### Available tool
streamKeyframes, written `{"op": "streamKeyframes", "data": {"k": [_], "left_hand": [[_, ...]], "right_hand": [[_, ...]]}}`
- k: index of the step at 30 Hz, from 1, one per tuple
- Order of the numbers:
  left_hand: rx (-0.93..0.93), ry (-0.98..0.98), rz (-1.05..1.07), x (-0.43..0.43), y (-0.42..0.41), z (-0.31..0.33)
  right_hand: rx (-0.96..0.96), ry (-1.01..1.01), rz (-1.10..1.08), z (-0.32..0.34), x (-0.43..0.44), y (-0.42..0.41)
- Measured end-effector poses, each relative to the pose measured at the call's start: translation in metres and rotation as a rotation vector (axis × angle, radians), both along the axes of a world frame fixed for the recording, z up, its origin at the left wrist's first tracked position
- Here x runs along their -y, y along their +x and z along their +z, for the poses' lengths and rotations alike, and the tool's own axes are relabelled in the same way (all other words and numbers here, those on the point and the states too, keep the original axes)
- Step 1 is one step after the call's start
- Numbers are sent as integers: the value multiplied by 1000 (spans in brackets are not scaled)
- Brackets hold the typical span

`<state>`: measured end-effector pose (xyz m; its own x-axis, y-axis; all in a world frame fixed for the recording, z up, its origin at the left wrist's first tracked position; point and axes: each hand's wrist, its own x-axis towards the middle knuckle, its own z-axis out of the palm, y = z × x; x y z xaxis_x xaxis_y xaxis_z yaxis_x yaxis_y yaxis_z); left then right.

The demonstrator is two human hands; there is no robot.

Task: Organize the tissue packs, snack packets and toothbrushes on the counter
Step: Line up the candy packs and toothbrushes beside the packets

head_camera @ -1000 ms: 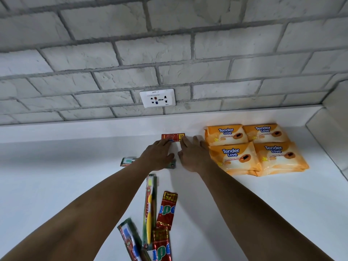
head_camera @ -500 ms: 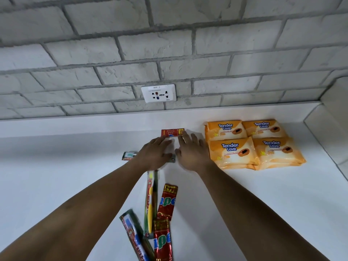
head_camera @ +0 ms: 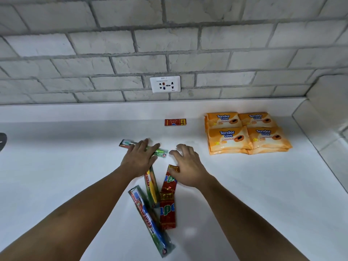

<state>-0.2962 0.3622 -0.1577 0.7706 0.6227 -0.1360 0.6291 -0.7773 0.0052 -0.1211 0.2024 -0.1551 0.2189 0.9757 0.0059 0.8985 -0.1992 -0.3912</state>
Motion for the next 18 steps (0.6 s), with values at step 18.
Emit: {"op": "streamKeyframes", "data": {"k": [18], "left_hand": [[347, -32, -104, 67, -10, 9]], "right_hand": [[277, -43, -31, -6, 36, 4]]}}
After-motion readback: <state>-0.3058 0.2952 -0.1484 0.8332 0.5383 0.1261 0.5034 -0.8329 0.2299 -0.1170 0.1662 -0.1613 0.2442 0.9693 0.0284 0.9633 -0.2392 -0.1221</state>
